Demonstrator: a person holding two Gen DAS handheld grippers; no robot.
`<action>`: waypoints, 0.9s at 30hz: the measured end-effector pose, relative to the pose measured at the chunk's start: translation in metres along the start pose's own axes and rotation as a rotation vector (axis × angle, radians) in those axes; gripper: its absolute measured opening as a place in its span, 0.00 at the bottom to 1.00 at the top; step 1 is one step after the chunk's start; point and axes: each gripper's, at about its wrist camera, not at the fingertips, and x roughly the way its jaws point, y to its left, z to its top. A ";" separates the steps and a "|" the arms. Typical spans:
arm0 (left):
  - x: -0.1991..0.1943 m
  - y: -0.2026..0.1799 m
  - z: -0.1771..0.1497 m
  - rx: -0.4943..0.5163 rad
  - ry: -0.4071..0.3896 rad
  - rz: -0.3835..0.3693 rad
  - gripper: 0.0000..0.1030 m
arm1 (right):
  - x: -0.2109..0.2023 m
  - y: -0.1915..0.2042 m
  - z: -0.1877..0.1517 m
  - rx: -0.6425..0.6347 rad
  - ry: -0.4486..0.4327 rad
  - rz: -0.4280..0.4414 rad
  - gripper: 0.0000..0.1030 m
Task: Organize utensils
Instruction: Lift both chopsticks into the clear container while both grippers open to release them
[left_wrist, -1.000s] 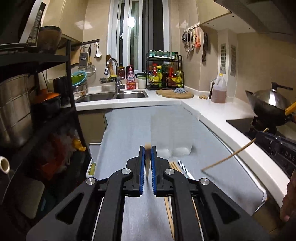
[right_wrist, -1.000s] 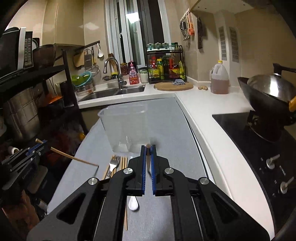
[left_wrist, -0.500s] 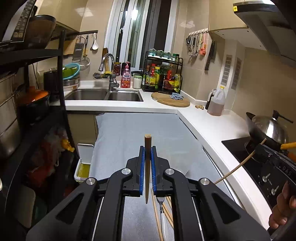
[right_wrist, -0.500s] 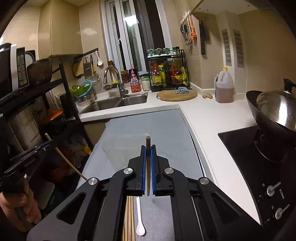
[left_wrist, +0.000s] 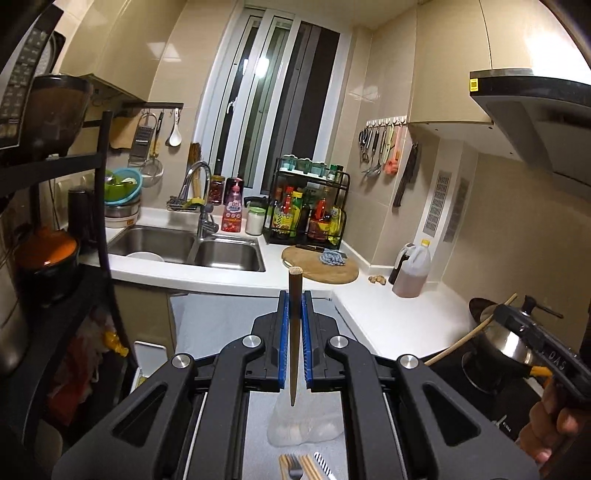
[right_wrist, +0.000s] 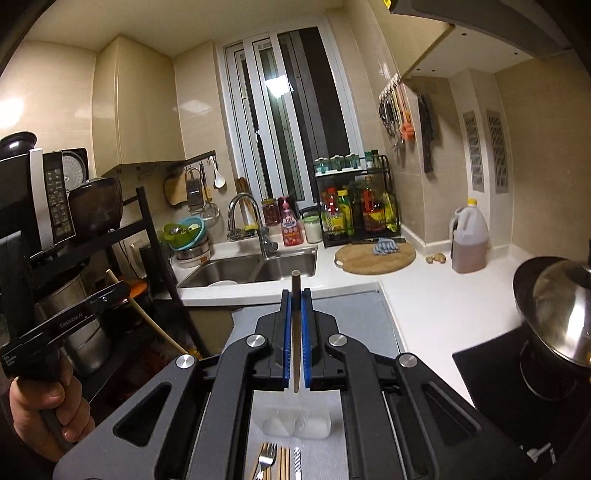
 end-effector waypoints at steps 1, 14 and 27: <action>0.012 0.000 -0.003 -0.005 0.011 -0.004 0.06 | 0.008 0.000 0.000 -0.003 0.005 0.000 0.05; 0.117 0.006 -0.072 -0.002 0.257 0.007 0.06 | 0.119 -0.012 -0.069 0.003 0.229 -0.013 0.05; 0.076 -0.001 -0.079 0.007 0.210 0.016 0.48 | 0.095 -0.017 -0.097 -0.050 0.252 -0.094 0.43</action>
